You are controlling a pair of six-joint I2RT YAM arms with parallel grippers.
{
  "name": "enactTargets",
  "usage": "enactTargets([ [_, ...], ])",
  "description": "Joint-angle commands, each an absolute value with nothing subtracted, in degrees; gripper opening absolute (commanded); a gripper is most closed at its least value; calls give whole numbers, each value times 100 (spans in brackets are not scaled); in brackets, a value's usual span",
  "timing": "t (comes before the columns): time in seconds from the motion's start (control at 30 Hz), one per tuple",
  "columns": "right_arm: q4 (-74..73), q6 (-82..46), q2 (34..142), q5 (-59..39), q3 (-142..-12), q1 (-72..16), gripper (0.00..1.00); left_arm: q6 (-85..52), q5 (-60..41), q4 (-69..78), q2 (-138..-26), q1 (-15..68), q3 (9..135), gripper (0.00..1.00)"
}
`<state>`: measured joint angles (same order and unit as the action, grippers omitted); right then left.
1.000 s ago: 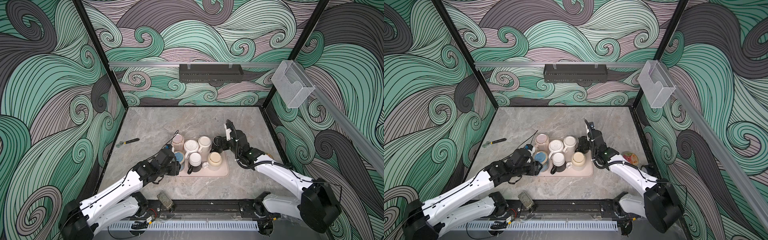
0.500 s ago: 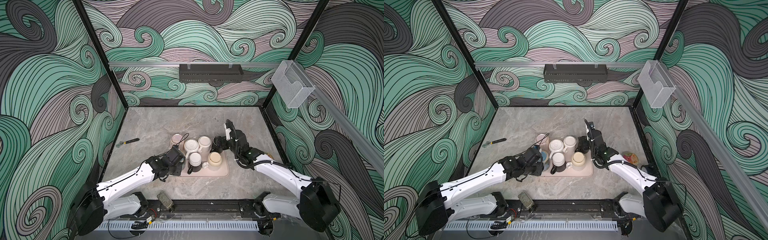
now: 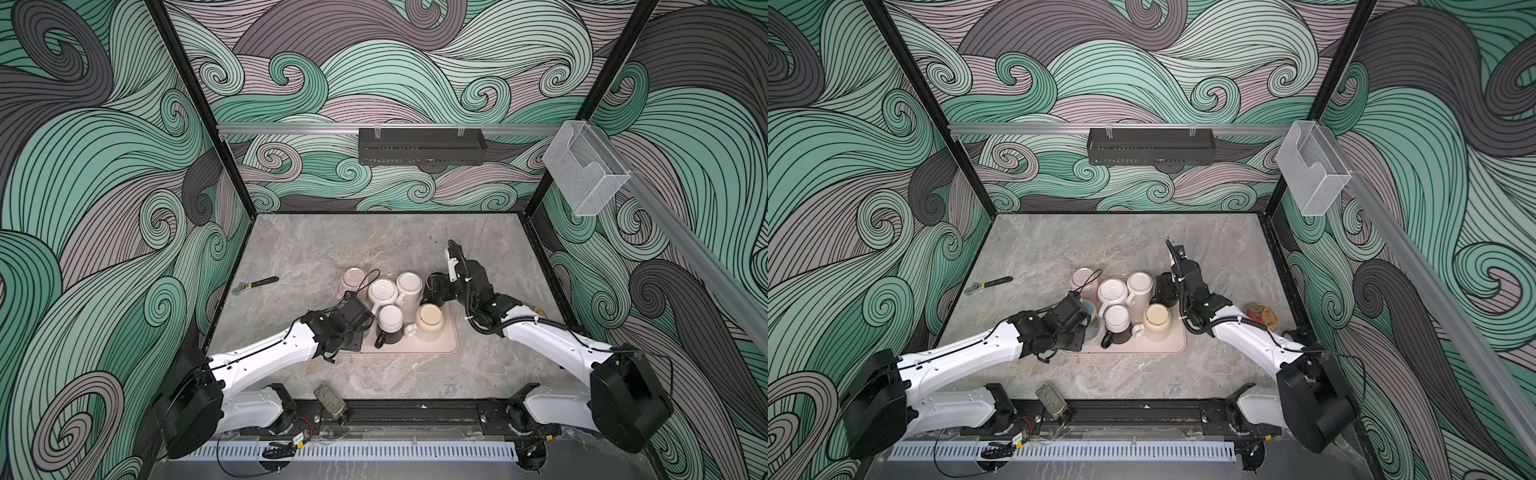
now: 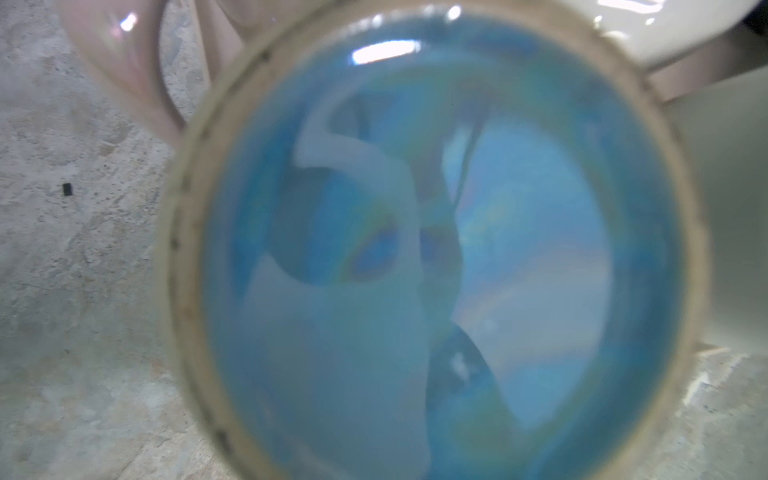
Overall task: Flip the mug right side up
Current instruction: 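Lower the left gripper and grasp the blue butterfly mug by its base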
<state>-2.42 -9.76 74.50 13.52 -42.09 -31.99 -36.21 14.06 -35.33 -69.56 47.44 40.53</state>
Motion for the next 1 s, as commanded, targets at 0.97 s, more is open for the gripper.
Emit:
enactTargets([
  [0.97,-137,-1237,7515,896,-4534,-3259,83,-3419,2206,-3620,-6933,4786,4359,0],
])
